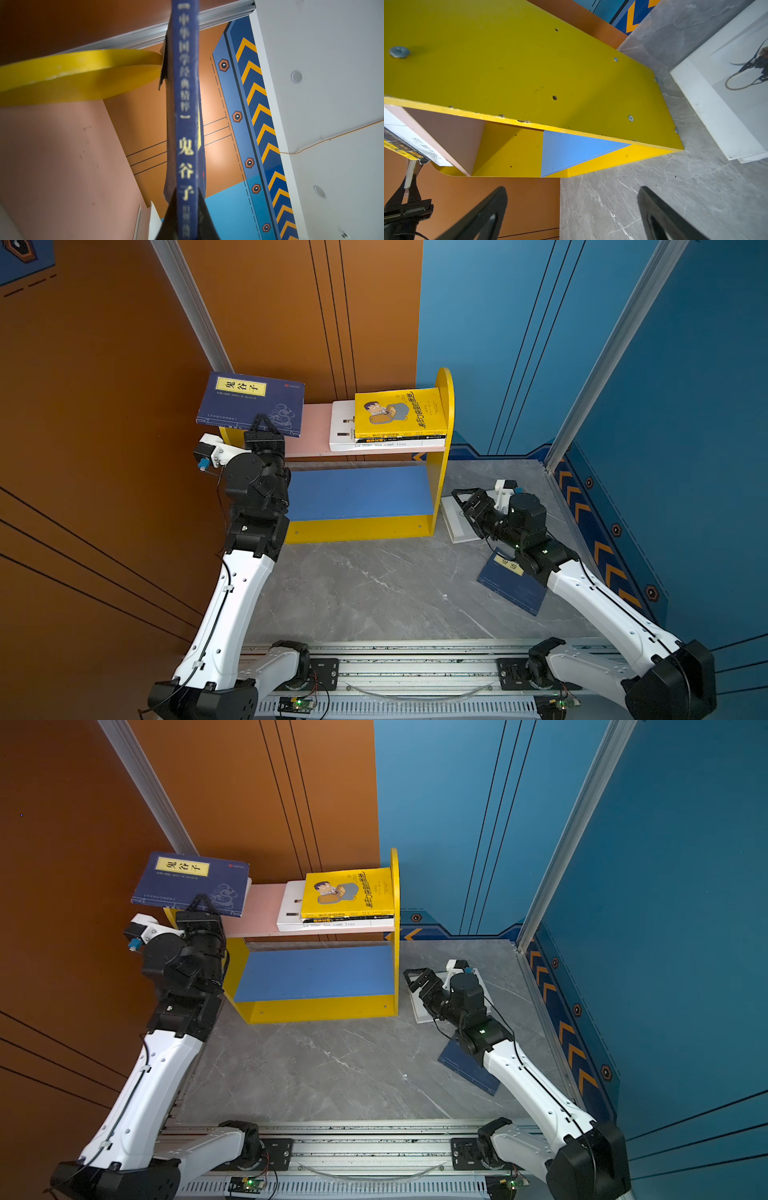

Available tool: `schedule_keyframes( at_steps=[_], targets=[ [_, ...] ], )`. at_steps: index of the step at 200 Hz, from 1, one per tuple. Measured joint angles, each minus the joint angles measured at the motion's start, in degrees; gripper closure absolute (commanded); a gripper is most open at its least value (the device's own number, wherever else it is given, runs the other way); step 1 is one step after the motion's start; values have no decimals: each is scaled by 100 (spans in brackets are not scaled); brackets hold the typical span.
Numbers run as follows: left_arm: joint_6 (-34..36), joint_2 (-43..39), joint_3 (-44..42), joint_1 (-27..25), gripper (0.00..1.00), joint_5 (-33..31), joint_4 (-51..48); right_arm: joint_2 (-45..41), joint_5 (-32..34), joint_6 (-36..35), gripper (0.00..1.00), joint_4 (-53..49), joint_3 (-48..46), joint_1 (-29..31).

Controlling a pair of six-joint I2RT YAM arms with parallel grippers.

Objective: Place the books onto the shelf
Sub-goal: 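Lower the dark blue book flat beside the white book with the left gripper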

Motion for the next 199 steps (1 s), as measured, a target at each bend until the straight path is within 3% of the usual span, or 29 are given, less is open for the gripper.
schedule_keyframes(
  at_steps=[91,180,199],
  targets=[
    [-1161,9,-402,-149,100,-149,-584,2,122,-42,0,-162,116,-70],
    [-1384,72,-463,-404,100,-623,-756,-225,264,-157,0,-426,116,-70],
    [-1414,190,-385,-400,92,-636,-776,-315,299,-192,0,-492,116,-76]
  ],
)
